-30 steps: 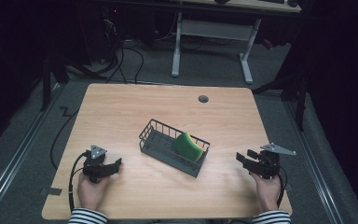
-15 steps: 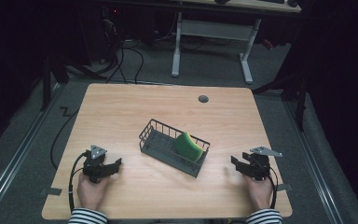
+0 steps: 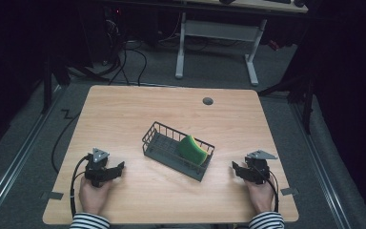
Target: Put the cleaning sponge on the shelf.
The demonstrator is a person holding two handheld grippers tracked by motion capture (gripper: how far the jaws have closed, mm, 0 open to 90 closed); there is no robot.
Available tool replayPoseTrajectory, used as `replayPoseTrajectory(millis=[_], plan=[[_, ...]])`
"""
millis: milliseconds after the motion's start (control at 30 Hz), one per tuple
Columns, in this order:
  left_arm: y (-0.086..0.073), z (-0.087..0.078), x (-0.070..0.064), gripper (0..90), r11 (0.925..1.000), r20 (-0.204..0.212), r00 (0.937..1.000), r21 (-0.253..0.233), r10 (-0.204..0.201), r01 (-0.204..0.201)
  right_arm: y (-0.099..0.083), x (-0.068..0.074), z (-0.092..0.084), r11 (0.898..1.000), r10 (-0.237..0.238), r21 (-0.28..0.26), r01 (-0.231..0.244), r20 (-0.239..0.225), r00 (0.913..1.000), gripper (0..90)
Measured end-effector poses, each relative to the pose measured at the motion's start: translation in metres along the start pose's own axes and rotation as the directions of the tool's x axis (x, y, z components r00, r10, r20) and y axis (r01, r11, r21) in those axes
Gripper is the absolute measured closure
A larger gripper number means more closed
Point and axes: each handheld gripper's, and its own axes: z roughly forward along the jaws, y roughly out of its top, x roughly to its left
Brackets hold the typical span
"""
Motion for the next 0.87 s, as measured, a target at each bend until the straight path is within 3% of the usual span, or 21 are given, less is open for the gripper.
replayPoseTrajectory(millis=[300, 400, 867], plan=[[0.0, 0.0, -0.0001, 26.6, 1.0, 0.0, 1.0, 0.0, 0.0, 0.0, -0.0018, 0.0031, 0.0046, 1.0, -0.017, 0.022, 0.016, 0.016, 0.9997, 36.0], [-0.0001, -0.0001, 0.0001, 26.6, 1.0, 0.001, 1.0, 0.0, -0.001, 0.001, -0.0054, 0.0036, 0.0055, 1.0, -0.009, -0.008, 0.009, 0.014, 0.9999, 34.2], [-0.0001, 0.0, -0.0004, 26.5, 1.0, -0.003, 1.0, 0.001, 0.002, -0.002, -0.0063, 0.0061, 0.0048, 1.0, -0.002, -0.007, 0.002, 0.026, 0.9996, 33.4]])
